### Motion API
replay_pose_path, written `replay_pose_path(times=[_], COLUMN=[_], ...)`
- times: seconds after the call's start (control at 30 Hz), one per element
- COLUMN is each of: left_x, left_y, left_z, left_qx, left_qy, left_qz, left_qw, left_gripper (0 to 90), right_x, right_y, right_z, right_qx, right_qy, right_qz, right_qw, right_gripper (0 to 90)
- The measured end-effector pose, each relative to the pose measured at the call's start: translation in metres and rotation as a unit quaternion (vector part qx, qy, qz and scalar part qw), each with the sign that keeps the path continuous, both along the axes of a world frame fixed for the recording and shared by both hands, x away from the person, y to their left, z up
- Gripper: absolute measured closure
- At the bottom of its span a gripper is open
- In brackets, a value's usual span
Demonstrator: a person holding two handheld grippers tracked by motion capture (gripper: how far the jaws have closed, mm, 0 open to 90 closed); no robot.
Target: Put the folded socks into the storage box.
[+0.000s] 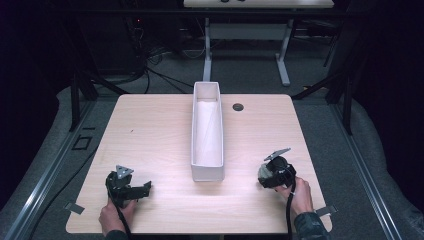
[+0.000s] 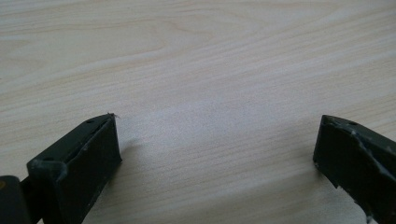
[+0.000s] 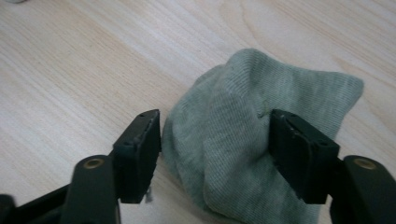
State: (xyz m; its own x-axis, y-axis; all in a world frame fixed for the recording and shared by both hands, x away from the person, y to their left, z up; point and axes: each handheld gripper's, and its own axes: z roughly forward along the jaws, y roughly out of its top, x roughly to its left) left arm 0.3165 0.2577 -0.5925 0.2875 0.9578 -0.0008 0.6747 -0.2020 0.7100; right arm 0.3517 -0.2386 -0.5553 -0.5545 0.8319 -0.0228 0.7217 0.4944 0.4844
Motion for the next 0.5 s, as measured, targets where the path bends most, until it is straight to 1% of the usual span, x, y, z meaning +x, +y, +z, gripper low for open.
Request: replay_pose_path(times=[0.13, 0.2, 0.33, 0.43, 0.47, 0.5], left_x=[0.0, 0.0, 0.0, 0.0, 0.0, 0.0], left_y=[0.0, 0.0, 0.0, 0.0, 0.0, 0.0], left_z=[0.0, 0.0, 0.0, 0.0, 0.0, 0.0], left_qx=[0.0, 0.0, 0.0, 0.0, 0.0, 0.0], left_qy=[0.0, 0.0, 0.0, 0.0, 0.0, 0.0], left_qz=[0.0, 0.0, 0.0, 0.0, 0.0, 0.0], left_qw=[1.0, 1.0, 1.0, 1.0, 1.0, 1.0], left_gripper=[0.4, 0.4, 0.4, 0.4, 0.4, 0.4], right_x=[0.0, 0.0, 0.001, 0.002, 0.003, 0.003], right_y=[-0.002, -0.002, -0.005, -0.008, -0.01, -0.011], right_z=[0.0, 0.0, 0.001, 0.001, 0.001, 0.002], right_qx=[-0.001, -0.001, -0.003, 0.003, 0.019, 0.018], right_qy=[-0.005, -0.005, -0.008, -0.006, 0.0, -0.001], right_qz=[-0.009, -0.01, -0.022, -0.035, -0.029, -0.036], right_qw=[0.9999, 0.9999, 0.9997, 0.9994, 0.9994, 0.9992], right_gripper=[44.2, 45.5, 54.5, 59.9, 61.6, 63.8])
